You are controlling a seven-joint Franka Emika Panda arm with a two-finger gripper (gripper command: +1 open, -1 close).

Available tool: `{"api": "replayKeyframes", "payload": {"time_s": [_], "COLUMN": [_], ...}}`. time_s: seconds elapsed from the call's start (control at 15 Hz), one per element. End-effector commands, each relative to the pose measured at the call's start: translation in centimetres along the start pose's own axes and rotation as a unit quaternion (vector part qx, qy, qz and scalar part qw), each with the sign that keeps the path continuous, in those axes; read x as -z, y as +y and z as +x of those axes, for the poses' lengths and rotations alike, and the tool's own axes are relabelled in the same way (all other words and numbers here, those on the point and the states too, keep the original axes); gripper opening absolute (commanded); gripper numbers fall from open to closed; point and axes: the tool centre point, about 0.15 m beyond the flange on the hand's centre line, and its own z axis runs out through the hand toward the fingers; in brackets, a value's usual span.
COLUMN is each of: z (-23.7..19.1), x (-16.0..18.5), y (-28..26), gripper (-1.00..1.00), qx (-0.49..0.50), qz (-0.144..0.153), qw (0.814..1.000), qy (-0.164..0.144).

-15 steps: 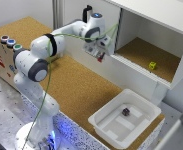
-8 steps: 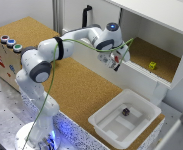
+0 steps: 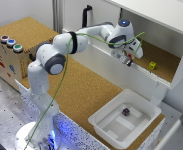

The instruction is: Place the pink block inside the right cabinet

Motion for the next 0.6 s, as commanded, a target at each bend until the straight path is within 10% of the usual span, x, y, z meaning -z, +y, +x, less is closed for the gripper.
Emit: {"api": "replayKeyframes", "payload": {"time_s": [0.0, 0.2, 0.27, 0.53], "z": [5.6, 6.6, 6.4, 3.5], "x": [-2.1, -4.1, -4.3, -2.5], "y": [0.3, -1.4, -2.0, -3.9], "gripper": [-1.00, -1.00, 1.00, 1.00], "qx": [0.026, 0.043, 0.043, 0.044], "qz": [0.036, 0.010, 0.004, -0.047], "qw": [0.998, 0.997, 0.997, 0.998], "qy": [-0.047, -0.059, -0.062, -0.017]}}
